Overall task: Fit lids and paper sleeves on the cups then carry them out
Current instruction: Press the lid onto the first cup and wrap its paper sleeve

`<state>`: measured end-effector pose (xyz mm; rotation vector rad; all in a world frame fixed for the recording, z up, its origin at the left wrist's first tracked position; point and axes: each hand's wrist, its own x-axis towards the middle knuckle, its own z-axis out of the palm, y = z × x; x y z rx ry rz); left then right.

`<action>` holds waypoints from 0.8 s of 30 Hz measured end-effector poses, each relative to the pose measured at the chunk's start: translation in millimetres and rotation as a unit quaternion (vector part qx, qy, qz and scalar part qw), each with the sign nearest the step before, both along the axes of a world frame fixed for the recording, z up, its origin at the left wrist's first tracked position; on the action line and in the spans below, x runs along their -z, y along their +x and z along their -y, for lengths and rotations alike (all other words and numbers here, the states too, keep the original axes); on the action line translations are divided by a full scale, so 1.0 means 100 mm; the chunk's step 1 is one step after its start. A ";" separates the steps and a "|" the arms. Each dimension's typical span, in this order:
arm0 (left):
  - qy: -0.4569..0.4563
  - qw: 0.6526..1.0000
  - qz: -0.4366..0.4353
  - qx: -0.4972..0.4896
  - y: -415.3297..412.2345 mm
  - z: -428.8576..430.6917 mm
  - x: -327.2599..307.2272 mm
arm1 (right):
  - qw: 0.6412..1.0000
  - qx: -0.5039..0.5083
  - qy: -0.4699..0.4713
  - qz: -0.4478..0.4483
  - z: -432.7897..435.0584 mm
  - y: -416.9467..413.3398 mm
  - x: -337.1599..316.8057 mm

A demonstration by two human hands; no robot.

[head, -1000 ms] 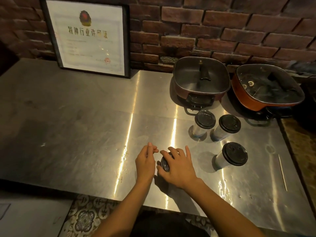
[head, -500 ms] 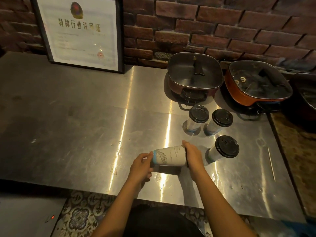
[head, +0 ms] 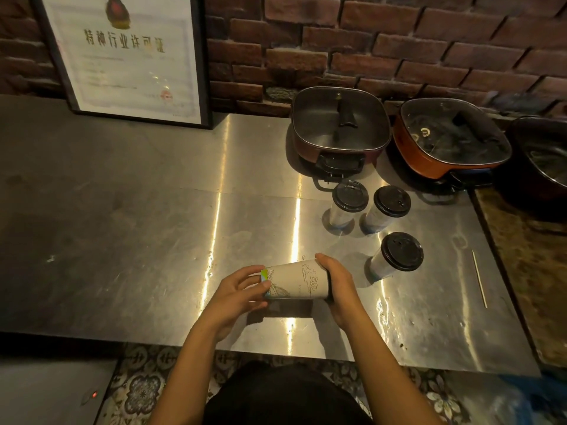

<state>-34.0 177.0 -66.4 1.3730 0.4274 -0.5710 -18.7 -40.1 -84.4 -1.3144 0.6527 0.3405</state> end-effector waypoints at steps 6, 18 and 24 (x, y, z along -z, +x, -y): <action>0.058 0.998 -0.003 -0.014 0.05 0.01 -0.09 | 0.999 0.013 0.017 0.035 -0.06 -0.02 -0.01; 0.007 1.000 0.016 -0.009 0.08 -0.12 -0.08 | 0.999 0.030 0.026 0.021 -0.05 0.01 -0.07; 0.038 0.999 0.000 -0.025 0.13 -0.06 -0.12 | 0.999 0.036 0.036 0.018 -0.10 0.02 -0.05</action>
